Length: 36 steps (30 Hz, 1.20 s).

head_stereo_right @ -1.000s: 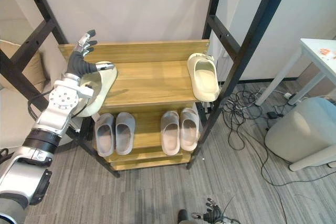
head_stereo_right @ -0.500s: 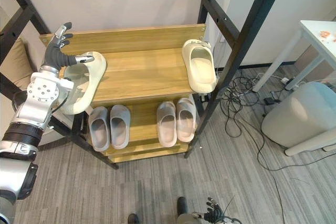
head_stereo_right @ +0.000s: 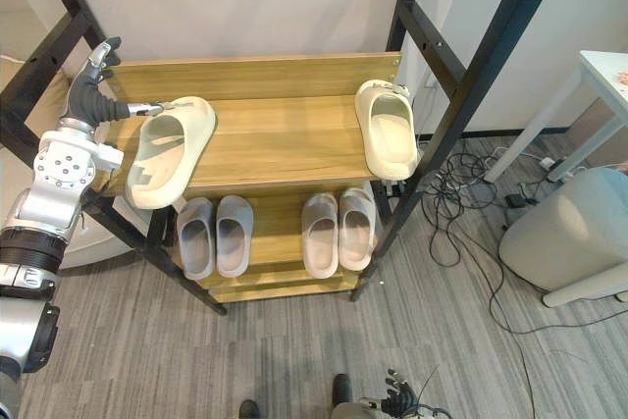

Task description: Organize the slippers on the shoe rack

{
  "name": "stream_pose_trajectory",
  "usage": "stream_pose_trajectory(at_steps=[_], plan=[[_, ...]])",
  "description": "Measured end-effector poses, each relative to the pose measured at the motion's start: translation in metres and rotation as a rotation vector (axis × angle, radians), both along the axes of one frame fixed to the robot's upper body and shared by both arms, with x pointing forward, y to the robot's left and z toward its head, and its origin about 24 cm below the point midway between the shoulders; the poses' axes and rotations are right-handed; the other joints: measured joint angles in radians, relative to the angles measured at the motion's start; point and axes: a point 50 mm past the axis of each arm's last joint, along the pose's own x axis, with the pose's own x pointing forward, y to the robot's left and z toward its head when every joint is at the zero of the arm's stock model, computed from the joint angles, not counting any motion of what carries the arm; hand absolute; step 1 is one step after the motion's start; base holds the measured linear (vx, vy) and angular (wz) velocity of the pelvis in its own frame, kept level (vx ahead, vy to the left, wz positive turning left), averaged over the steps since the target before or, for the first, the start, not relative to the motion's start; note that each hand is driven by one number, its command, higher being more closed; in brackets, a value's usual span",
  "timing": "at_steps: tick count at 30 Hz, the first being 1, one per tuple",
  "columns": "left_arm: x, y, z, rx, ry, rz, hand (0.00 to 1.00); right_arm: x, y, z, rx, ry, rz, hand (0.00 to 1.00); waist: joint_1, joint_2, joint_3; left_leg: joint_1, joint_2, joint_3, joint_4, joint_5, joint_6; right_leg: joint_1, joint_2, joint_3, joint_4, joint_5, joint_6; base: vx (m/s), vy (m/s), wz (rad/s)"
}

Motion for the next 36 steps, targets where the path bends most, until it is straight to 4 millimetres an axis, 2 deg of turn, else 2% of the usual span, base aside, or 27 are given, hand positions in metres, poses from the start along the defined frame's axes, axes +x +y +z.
stream_pose_trajectory(at_steps=[12,17,22,26,27,36], plan=[[0.002,0.002,-0.007,0.134,0.058,0.035,0.0,0.0,0.0,0.0,0.0,-0.001,0.001,0.0,-0.005,0.001,0.001,-0.002,0.001,-0.007,0.0,0.0,0.0,0.0,0.001,-0.006,0.0,-0.001,0.0,0.0,-0.003,0.01],[0.001,0.008,-0.011,0.18,0.097,0.058,0.0,0.0,0.0,0.0,0.0,-0.006,0.001,0.0,-0.008,0.001,0.001,-0.018,0.001,0.005,0.001,0.0,0.0,-0.023,0.001,0.007,0.0,-0.001,0.0,-0.01,-0.009,-0.07],[0.002,0.017,-0.023,0.229,0.173,0.105,0.0,0.001,0.0,0.001,0.002,-0.012,-0.002,0.0,-0.013,0.002,0.006,-0.023,0.004,0.02,0.0,-0.002,-0.003,-0.037,0.006,0.02,0.0,0.003,0.0,0.01,-0.014,-0.08],[0.002,0.021,-0.017,0.262,0.171,0.122,0.0,0.002,0.0,0.001,0.003,-0.017,-0.007,0.0,-0.013,0.002,0.007,-0.033,0.006,0.031,0.001,-0.004,-0.005,-0.053,0.009,0.035,0.0,0.006,-0.001,0.01,-0.014,-0.09],[0.002,0.023,-0.014,0.266,0.166,0.131,1.0,0.002,0.0,0.002,0.004,-0.022,-0.008,0.0,-0.014,0.002,0.009,-0.038,0.006,0.036,0.001,-0.004,-0.005,-0.061,0.01,0.041,0.0,0.009,-0.002,0.0,-0.022,-0.12],[0.002,0.037,0.001,0.289,0.154,0.195,1.0,0.009,0.0,0.006,0.019,-0.061,-0.022,0.0,-0.019,-0.001,0.038,-0.037,0.007,0.086,0.019,-0.02,-0.005,-0.079,0.013,0.089,0.0,0.021,-0.001,-0.01,-0.011,-0.17]])
